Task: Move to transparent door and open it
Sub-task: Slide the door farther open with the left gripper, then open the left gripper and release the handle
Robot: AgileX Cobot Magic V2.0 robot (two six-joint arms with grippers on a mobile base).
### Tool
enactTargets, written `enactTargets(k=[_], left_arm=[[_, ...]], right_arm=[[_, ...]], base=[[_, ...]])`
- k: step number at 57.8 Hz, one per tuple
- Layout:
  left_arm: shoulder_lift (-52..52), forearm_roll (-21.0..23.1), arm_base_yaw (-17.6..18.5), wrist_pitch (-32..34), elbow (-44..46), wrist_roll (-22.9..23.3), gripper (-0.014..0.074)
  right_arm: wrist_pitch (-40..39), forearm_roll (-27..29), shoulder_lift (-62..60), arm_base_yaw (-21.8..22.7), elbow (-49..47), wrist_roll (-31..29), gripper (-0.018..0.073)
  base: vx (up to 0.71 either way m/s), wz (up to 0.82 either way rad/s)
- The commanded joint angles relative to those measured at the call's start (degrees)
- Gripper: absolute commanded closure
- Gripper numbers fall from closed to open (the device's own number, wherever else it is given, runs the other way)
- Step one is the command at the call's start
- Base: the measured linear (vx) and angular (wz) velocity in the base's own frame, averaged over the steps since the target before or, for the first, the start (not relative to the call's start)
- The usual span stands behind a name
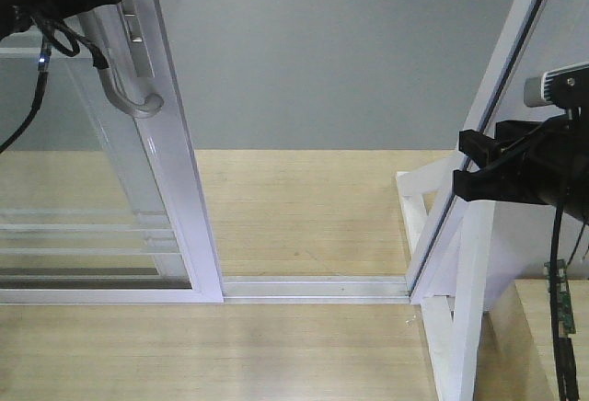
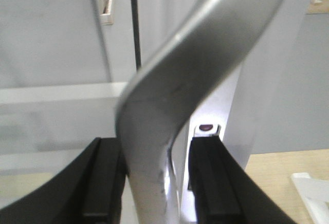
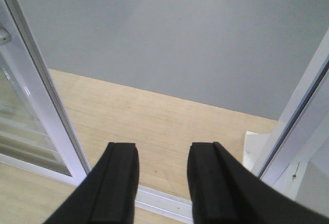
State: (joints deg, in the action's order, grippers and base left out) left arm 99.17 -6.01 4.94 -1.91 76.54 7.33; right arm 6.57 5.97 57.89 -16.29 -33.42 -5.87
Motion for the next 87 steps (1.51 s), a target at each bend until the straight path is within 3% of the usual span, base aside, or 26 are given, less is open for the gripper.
enactTargets(k=[1,12,31,48,61,79,87], left_arm=[[-4.29,0.46,-0.53,2.82,-0.04,0.09,0.0199],[-9.68,-2.35,-2.44,5.05,-7.40,0.09,0.0199],[-28.26,-2.01,-3.86,13.07,-28.01,0.33,0.0199],[-49.42,-1.94,-3.79,11.92,-42.64,0.80,0.0199],[-59.73,-1.94,-3.73,9.58,-47.54,0.75,0.0199],[-62.04,-1.94,-3.72,8.77,-49.07,0.68,0.0202],[-66.08,-1.73,-3.72,9.25,-52.58,1.52,0.0244]], right_arm=[[-4.43,-0.27,-0.42,0.21,-1.66,-0.31,0.0242],[-4.43,-0.27,-0.42,0.21,-1.66,-0.31,0.0242],[-4.36,-0.27,-0.42,0.21,-1.66,-0.24,0.0242],[-4.23,-0.27,-0.42,0.21,-1.66,-0.30,0.0243],[-4.23,-0.27,-0.42,0.21,-1.66,-0.30,0.0243],[-4.23,-0.27,-0.42,0.21,-1.66,-0.30,0.0243],[-4.18,-0.27,-0.42,0.21,-1.66,-0.30,0.0242]], base=[[0.00,0.00],[0.00,0.00],[0.00,0.00],[0.00,0.00],[0.00,0.00],[0.00,0.00],[0.00,0.00]])
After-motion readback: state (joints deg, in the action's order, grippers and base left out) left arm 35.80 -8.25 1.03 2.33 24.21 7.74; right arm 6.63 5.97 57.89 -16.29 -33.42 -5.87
